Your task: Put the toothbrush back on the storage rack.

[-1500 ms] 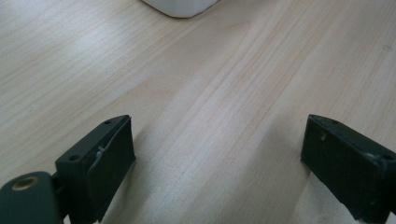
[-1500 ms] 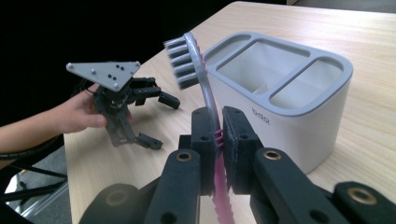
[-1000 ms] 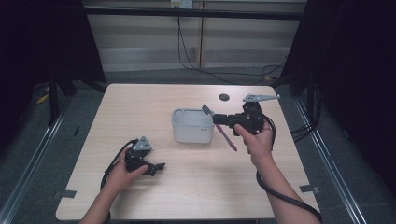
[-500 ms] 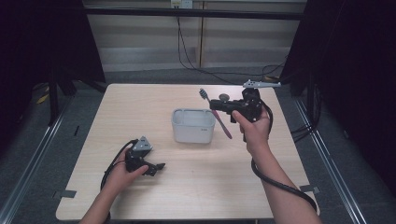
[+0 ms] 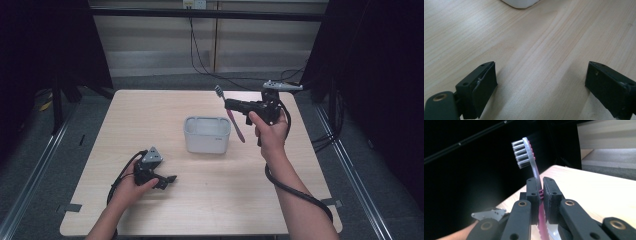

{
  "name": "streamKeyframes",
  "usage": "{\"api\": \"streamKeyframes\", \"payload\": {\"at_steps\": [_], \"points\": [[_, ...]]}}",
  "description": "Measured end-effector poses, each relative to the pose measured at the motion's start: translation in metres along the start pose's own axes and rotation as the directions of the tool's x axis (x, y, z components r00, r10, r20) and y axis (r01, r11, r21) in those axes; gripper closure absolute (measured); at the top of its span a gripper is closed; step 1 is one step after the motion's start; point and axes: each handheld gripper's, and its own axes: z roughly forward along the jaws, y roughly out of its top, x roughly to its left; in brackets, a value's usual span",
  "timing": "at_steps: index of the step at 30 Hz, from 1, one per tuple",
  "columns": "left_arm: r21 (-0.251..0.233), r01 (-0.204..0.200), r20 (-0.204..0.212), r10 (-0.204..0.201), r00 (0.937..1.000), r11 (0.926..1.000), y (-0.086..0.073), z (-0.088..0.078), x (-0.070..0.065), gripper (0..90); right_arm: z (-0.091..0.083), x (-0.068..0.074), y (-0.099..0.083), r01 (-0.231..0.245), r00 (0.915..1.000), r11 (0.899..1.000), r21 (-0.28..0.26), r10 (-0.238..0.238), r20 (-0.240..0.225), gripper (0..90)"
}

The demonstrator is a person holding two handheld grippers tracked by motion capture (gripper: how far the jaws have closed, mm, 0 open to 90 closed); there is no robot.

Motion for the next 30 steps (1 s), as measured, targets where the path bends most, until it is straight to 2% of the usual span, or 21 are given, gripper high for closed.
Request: {"api": "streamKeyframes", "payload": {"at_steps": [14, 23, 30], "points": [[0.003, -0.006, 0.002, 0.006, 1.0000, 1.0000, 0.000, 0.000, 0.001, 9.7, 0.013, 0.000, 0.005, 0.028, 0.9995, 1.000, -0.014, -0.028, -0.014, 83.6], [0.000, -0.004, 0.003, 0.004, 1.0000, 1.0000, 0.000, 0.000, 0.000, 9.7, 0.019, -0.002, 0.010, 0.026, 0.9994, 0.999, -0.023, -0.026, -0.022, 83.6], [0.001, -0.004, 0.003, 0.004, 1.0000, 1.0000, 0.000, 0.000, 0.000, 9.7, 0.023, -0.007, 0.012, -0.001, 0.9996, 0.999, -0.048, 0.000, -0.027, 83.6]]}}
